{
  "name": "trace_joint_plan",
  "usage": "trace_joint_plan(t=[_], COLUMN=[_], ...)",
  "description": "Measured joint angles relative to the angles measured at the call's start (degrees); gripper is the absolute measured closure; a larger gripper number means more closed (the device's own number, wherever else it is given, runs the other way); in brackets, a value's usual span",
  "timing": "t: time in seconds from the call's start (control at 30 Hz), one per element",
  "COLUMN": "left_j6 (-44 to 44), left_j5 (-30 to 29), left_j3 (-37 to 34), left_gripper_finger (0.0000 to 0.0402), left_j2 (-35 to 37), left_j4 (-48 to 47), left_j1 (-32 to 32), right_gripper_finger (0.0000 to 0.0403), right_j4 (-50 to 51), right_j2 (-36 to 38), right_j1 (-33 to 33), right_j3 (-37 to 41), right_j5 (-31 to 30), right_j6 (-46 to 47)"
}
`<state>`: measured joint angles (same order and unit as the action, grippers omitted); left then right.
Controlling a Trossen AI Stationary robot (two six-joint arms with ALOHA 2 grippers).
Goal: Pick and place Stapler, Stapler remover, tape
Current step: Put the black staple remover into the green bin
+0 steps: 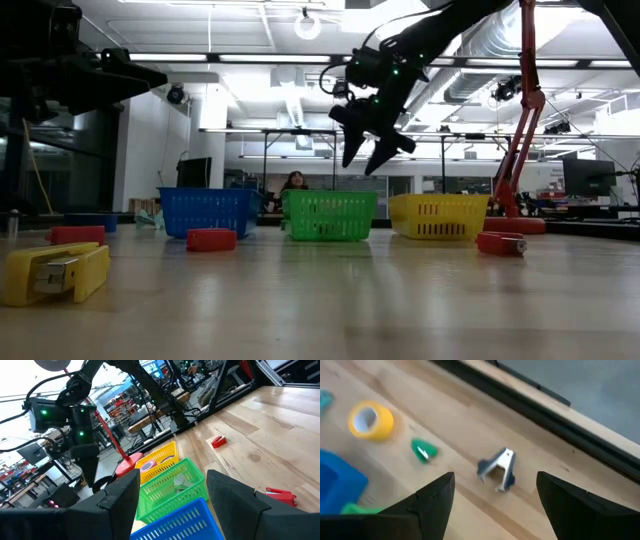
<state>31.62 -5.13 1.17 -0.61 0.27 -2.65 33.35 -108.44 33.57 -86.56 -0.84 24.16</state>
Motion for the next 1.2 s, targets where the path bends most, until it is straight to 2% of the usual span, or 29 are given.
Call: trace_joint_plan(t=[0.27,0.67,0.97,1.2], left_j6=[0.02,0.00,0.00,0.02], left_j5=[0.00,0.01,0.02,0.00], left_j3=[-0.02,-0.01,-0.02,0.00], left_gripper_finger=[0.0175,0.0175,0.0175,0.0175], left_j2=[-0.01,0.01,0.01,0.00], left_j4=[0.00,0.00,0.00,0.00], left_j1=[0.01,0.02,0.02,0.02], right_gripper_finger=[0.0130,0.0130,0.0130,0.0130], right_j4=[-0.26,10.19,16.61,22.00], right_j2=[-1.34,-13.33,-21.76,-25.00], right_j1=[1.74,2.48,2.46,2.71], right_j3=[-4.23,-21.52,-35.41,-40.72], right_j5=[-2.11,-2.26,1.05,-2.35], right_j6=[2.84,2.11,1.36,4.51])
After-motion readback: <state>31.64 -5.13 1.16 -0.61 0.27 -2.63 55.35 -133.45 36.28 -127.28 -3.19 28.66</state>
